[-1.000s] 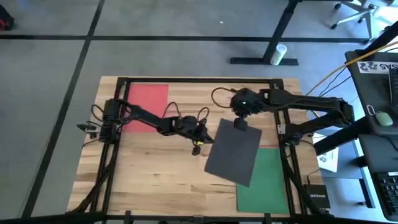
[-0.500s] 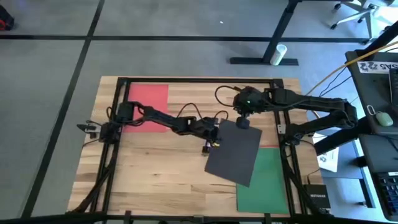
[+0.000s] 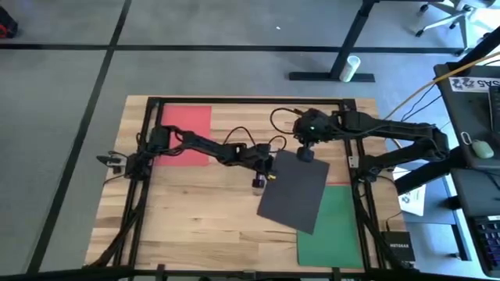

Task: Organize paper
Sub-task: Move the black paper to the top center of the table

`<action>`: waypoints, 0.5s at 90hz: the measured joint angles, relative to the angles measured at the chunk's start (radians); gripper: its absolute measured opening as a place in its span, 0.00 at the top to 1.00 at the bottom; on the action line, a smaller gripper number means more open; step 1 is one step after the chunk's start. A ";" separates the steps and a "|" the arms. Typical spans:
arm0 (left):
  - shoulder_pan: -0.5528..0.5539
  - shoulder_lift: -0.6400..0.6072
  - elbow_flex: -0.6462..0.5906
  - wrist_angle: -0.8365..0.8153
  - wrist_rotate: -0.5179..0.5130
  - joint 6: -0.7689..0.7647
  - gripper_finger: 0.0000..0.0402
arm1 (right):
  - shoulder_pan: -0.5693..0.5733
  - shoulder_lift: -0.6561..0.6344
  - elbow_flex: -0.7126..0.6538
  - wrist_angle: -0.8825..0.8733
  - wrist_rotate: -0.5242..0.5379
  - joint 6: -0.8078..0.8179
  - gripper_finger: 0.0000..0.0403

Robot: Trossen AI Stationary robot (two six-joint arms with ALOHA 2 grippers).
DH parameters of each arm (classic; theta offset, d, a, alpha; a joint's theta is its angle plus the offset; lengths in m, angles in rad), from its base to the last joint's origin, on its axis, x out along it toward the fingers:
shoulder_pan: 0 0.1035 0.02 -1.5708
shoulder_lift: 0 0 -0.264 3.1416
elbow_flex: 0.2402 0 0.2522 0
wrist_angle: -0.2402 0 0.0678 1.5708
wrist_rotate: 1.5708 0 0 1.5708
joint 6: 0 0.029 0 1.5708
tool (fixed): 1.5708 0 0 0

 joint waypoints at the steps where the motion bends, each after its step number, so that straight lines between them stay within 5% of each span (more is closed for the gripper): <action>1: 0.000 0.000 0.000 -0.002 -0.003 0.000 1.00 | 0.000 0.000 0.000 0.000 0.000 0.000 1.00; 45: 0.011 -0.025 0.003 -0.257 -0.208 -0.045 1.00 | 0.000 0.000 0.000 -0.021 0.000 -0.002 1.00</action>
